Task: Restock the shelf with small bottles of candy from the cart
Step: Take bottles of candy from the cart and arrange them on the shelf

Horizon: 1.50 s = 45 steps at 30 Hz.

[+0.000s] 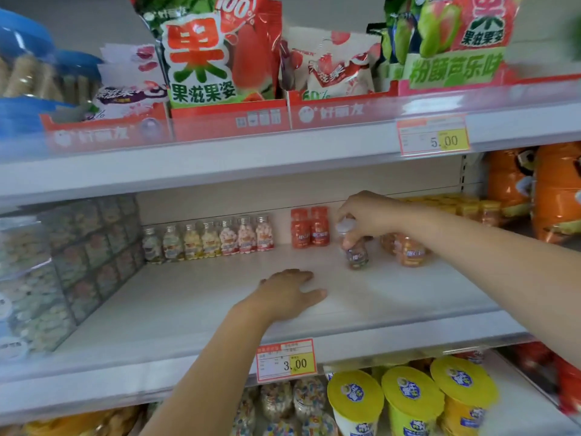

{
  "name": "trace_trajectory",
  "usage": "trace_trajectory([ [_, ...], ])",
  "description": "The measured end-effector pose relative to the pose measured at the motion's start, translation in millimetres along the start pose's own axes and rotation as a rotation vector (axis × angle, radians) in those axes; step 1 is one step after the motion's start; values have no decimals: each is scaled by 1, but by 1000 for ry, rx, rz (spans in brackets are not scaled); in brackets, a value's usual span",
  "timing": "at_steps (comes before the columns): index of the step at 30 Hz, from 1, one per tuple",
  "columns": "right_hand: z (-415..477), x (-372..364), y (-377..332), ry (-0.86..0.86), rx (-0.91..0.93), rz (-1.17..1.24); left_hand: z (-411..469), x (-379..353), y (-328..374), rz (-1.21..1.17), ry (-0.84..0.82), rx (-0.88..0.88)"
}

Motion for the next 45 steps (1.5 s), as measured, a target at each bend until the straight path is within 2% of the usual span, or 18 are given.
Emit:
trace_trajectory([
  [6,25,-5,49,23,-47,-70,13,-10,4,72,-33,9],
  [10,38,-2,59,-32,-30,-127,12,-9,5,77,-36,3],
  [16,52,-5,71,7,-80,-149,12,-9,3,68,-40,-4],
  [27,53,-9,76,87,-142,-141,14,-10,3,74,-44,9],
  [35,33,-10,64,160,-142,-245,11,-5,7,21,-72,44],
  [39,1,2,42,200,-119,-84,1,3,25,87,-92,89],
  [41,-29,10,24,236,-64,-28,-12,7,41,99,-28,105],
  [43,-70,15,8,309,5,4,-30,6,63,48,95,35],
  [45,-117,13,-5,384,76,62,-61,-4,84,-140,355,-87],
])
Point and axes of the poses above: each hand's wrist, its own z-axis towards the middle knuckle, its own x-axis out of the back of the hand, y = z × x, the point moved 5 cm from there along z, towards the middle knuckle, and after that the axes turned 5 degrees about -z, right-handed, at the moved point
